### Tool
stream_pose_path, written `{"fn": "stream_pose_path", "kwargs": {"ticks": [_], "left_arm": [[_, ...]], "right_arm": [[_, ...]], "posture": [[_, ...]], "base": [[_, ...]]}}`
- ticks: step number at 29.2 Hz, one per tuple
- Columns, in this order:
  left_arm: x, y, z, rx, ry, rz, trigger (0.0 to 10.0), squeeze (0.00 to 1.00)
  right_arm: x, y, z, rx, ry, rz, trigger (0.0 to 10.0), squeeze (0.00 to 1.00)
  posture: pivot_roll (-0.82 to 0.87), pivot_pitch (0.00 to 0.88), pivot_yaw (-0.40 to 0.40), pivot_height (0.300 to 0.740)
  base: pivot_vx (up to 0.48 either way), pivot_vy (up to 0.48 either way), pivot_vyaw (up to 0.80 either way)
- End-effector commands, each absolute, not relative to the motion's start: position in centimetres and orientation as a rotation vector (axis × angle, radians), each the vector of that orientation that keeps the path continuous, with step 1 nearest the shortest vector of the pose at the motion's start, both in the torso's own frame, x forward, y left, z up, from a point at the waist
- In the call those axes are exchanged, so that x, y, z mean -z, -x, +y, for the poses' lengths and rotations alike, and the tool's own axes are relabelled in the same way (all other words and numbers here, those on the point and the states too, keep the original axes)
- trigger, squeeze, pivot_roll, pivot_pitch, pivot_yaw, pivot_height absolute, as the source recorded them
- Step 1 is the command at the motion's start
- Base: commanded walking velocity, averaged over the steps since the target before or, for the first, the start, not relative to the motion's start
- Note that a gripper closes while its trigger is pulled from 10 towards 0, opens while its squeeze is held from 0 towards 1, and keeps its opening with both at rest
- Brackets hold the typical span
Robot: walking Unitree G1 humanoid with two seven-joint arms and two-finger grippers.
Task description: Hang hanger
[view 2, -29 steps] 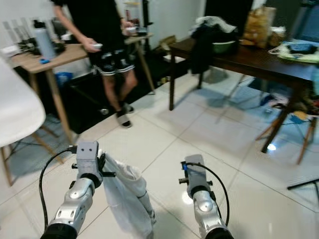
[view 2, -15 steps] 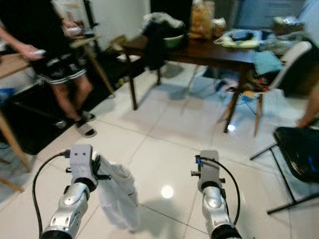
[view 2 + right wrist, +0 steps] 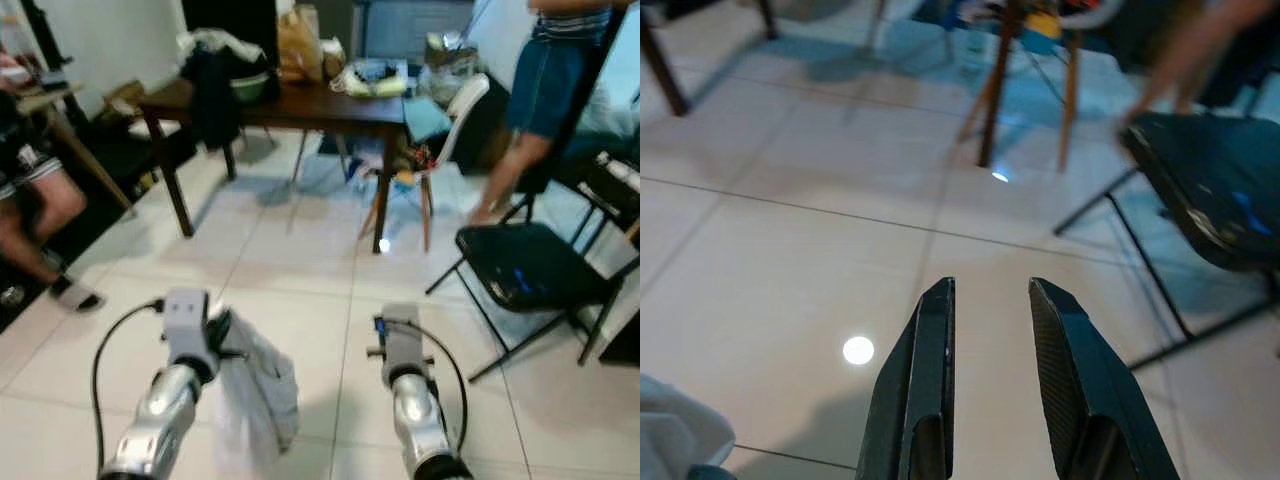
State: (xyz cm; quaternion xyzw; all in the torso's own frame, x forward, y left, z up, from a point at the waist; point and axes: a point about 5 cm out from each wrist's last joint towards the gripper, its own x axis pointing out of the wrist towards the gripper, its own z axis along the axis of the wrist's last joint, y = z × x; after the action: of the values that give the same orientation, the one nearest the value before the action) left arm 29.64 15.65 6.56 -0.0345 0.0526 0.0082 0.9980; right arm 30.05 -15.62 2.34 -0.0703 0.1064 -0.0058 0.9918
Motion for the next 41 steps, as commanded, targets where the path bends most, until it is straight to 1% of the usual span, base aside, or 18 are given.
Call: {"fn": "stream_pose_path", "kwargs": {"ticks": [1,2,5,11,15,17,27,33,41], "left_arm": [[-7.1,-30.0,15.4,-0.018,0.082,0.086,10.0,0.00],[-7.2,-29.9,15.7,-0.048,0.046,0.081,10.0,0.00],[-7.2,-29.9,16.3,-0.089,0.017,0.073,10.0,0.00],[-7.5,-29.8,16.4,-0.078,0.010,0.051,10.0,0.00],[-7.5,-29.7,16.4,-0.086,0.017,0.057,10.0,0.00],[-7.5,-29.7,16.3,-0.088,0.014,0.057,10.0,0.00],[-7.4,-29.8,16.4,-0.082,0.008,0.054,10.0,0.00],[-8.1,-30.3,16.6,-0.074,0.018,0.027,10.0,0.00],[-8.4,-30.2,16.6,-0.067,0.028,0.007,10.0,0.00]], "right_arm": [[-2.1,-30.0,-15.7,0.016,0.132,0.238,10.0,0.00],[-1.9,-30.0,-15.7,0.015,0.134,0.254,10.0,0.00],[-1.9,-30.0,-15.6,0.017,0.135,0.256,10.0,0.00],[-2.2,-30.1,-14.9,-0.026,0.122,0.237,10.0,0.00],[-2.3,-30.1,-13.9,-0.114,0.136,0.227,10.0,0.00],[-2.3,-30.1,-13.8,-0.127,0.142,0.227,10.0,0.00],[-2.3,-29.9,-13.5,-0.135,0.145,0.218,10.0,0.00],[-2.7,-30.3,-13.6,-0.146,0.160,0.202,10.0,0.00],[-3.0,-30.5,-13.8,-0.144,0.153,0.191,10.0,0.00]], "posture": [[0.07,0.002,0.001,0.740],[0.07,0.004,0.005,0.740],[0.06,0.012,0.007,0.740],[0.05,0.024,0.006,0.740],[0.05,0.029,0.000,0.740],[0.06,0.027,-0.001,0.740],[0.04,0.005,-0.004,0.740],[0.03,0.004,0.012,0.740],[0.03,0.000,0.021,0.740]], "base": [[0.000,0.000,-0.80],[0.000,0.000,-0.80],[0.000,0.000,-0.80],[0.000,0.000,-0.80],[0.000,0.000,0.00],[0.000,0.000,0.00],[0.000,0.000,0.00],[0.000,0.000,0.00],[0.061,0.000,0.00]]}}
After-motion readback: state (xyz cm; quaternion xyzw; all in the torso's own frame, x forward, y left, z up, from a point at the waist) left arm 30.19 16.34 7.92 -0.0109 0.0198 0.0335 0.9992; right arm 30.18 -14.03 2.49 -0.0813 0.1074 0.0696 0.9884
